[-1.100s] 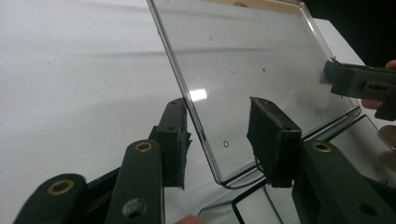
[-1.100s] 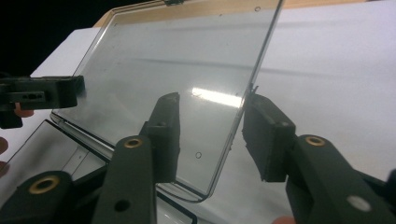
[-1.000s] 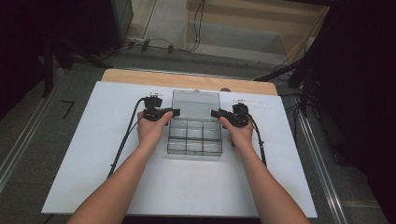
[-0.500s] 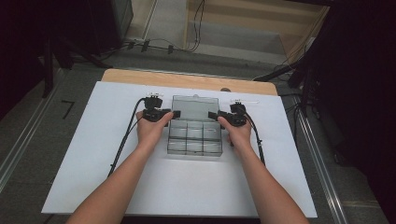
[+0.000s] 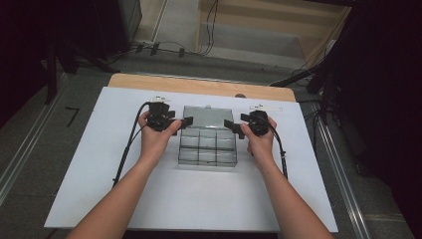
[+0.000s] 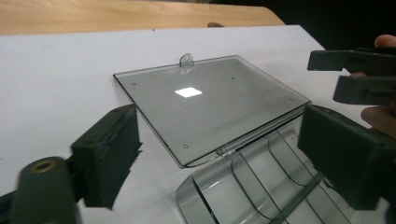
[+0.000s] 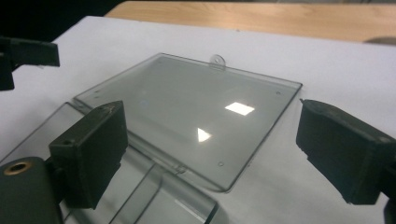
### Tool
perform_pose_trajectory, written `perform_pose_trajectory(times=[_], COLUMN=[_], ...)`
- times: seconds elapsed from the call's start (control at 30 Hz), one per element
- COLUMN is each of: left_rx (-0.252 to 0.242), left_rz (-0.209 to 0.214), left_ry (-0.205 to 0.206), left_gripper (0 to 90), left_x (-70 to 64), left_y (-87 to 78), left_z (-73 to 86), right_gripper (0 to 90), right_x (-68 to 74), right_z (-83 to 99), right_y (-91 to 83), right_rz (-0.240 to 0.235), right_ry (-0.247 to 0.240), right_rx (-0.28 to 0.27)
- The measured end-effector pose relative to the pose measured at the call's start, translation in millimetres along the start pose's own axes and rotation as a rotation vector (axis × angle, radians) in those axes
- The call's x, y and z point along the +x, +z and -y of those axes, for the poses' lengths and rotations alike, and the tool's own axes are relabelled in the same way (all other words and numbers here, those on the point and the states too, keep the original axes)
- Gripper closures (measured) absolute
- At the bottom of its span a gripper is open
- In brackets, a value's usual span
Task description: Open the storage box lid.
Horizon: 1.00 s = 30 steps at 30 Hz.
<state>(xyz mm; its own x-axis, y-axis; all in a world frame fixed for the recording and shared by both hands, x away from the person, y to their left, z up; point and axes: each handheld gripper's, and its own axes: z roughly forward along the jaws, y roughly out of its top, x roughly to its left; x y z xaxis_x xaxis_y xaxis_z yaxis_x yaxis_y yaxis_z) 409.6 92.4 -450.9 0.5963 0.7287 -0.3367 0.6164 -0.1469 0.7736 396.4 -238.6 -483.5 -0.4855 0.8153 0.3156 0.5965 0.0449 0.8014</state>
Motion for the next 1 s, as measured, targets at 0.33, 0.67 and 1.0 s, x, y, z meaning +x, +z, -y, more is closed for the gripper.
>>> perform_pose_trajectory(times=[0.33,0.67,1.0], left_rx=[-0.052,-0.062,-0.058], left_rz=[0.078,0.096,0.1], left_ry=[0.053,0.116,0.175], left_gripper=[0.0,0.0,0.0], left_x=[-11.2,-22.9,-30.6], left_y=[-30.9,-53.5,-74.4], left_z=[5.4,11.9,20.7], right_gripper=[0.0,0.0,0.0], right_x=[11.2,17.3,22.0], right_z=[12.7,31.8,51.5], right_y=[-35.9,-69.1,-97.5], right_rz=[-0.031,-0.007,0.002], right_ry=[-0.073,-0.126,-0.171], right_rx=[-0.063,-0.103,-0.135])
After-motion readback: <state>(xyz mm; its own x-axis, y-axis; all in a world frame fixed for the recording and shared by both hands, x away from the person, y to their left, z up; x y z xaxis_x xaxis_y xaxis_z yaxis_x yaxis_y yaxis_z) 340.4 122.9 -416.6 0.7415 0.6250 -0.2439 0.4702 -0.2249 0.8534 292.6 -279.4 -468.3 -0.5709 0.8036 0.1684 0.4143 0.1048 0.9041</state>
